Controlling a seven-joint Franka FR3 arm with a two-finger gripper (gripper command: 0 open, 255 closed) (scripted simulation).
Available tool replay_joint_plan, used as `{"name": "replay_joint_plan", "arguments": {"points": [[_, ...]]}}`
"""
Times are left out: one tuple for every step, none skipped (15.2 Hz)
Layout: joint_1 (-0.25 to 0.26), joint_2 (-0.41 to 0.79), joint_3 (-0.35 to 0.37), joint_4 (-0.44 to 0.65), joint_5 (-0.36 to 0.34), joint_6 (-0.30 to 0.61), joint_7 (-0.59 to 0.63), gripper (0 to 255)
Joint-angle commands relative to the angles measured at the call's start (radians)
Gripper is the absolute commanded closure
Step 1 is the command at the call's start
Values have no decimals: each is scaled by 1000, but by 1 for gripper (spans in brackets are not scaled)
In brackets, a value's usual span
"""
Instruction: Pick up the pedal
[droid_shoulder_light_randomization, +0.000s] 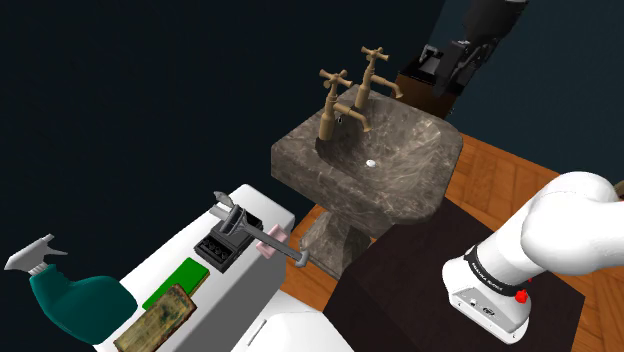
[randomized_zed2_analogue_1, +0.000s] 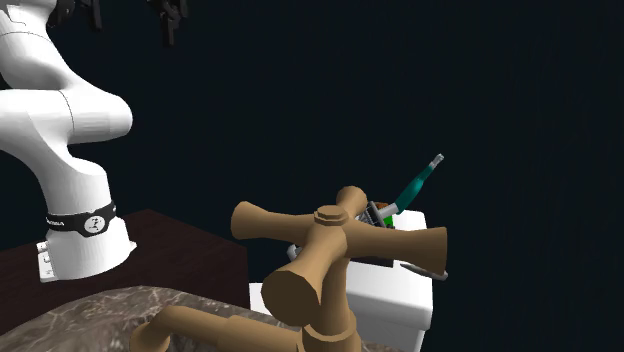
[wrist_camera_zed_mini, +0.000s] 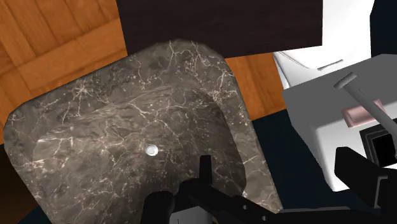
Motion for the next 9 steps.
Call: {"name": "replay_joint_plan", "arguments": {"points": [[0, 0, 0, 0, 0, 0, 0, 0], [10, 18, -3, -16, 1, 36, -22, 0], [20, 37, -6, -30, 2, 72, -43, 0], [30, 58, -8, -43, 3, 108, -65, 0], [39, 80, -10, -54, 5, 143, -86, 0], [49, 102, -12, -65, 7, 178, -108, 0], [59, 126, -14, -74, 9, 213, -129, 0], [69, 151, -15, -82, 11, 248, -151, 0], [79, 177, -17, -88, 13, 283, -172, 0]]}}
